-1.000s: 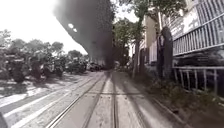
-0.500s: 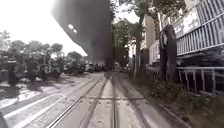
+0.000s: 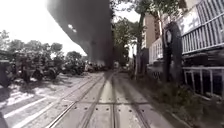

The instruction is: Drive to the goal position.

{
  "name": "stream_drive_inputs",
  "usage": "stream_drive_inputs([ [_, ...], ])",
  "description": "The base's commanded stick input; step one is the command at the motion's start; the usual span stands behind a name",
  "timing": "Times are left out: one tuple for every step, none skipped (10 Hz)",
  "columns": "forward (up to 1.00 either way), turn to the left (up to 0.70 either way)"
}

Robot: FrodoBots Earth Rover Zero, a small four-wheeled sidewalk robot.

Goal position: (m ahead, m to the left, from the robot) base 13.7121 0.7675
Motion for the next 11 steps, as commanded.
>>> stream_drive_inputs([
  [0.45,0.0],
  [0.45,0.0],
  [0.45,0.0],
  [0.45,0.0],
  [0.45,0.0],
  [0.45,0.0],
  [0.45,0.0],
  [0.45,0.0],
  [0.45,0.0],
  [0.45,0.0],
  [0.45,0.0],
])
